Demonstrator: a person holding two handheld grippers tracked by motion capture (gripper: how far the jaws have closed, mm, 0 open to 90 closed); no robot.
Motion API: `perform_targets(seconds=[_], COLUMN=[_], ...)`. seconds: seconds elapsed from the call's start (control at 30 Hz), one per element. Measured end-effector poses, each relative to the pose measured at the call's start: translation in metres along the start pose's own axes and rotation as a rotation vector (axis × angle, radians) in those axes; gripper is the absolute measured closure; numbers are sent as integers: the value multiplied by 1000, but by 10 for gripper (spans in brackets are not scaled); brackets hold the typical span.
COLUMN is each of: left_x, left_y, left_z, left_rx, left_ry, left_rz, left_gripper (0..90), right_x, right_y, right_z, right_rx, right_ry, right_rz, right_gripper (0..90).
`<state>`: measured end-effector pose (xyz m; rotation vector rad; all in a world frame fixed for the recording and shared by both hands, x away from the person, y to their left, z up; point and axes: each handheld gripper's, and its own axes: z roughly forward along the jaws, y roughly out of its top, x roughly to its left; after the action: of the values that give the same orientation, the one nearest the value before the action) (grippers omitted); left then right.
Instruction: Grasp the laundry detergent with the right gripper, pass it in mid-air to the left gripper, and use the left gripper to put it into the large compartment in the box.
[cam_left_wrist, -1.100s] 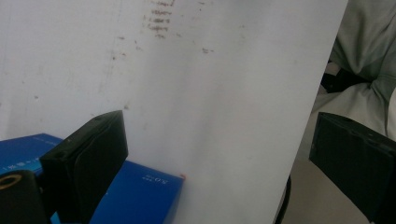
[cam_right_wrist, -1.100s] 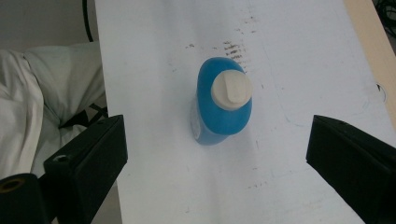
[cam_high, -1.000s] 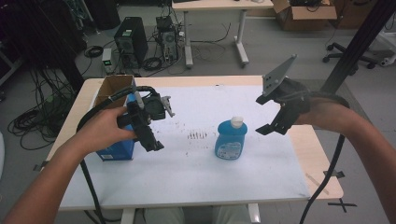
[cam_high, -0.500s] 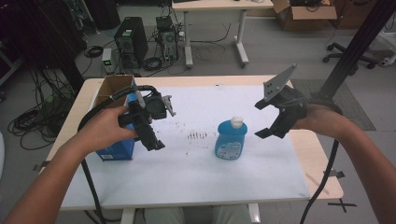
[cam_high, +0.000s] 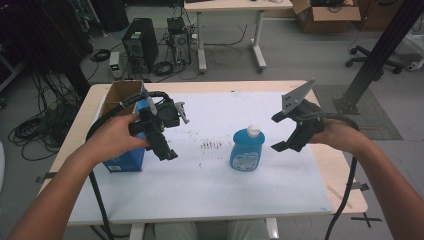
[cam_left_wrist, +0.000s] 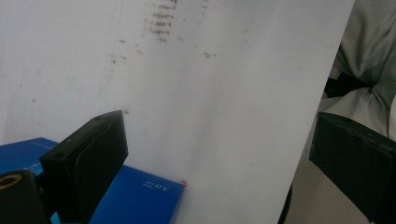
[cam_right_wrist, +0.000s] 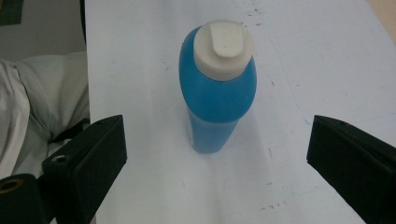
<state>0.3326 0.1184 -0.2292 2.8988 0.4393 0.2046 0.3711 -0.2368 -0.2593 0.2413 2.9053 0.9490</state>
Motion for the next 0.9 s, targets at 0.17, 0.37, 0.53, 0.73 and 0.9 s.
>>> perform_targets(seconds=[0.17, 0.37, 0.53, 0.73, 0.9], left_x=[2, 4, 5, 7, 8], left_y=[1, 3, 3, 6, 7], left_z=[2, 4, 6, 7, 7], left_rx=[7, 10, 15, 16, 18], left_ry=[-3, -10, -13, -18, -20], left_rz=[-3, -7, -11, -15, -18], left_gripper=[47, 46, 47, 47, 47], right_x=[-2, -5, -8, -9, -10], right_y=[-6, -15, -25, -35, -41], right_z=[5, 13, 21, 30, 36], right_rx=[-26, -55, -77, -106, -124], right_ry=[6, 14, 10, 13, 15], right_rz=[0, 10, 23, 27, 28], right_gripper=[43, 42, 40, 40, 40])
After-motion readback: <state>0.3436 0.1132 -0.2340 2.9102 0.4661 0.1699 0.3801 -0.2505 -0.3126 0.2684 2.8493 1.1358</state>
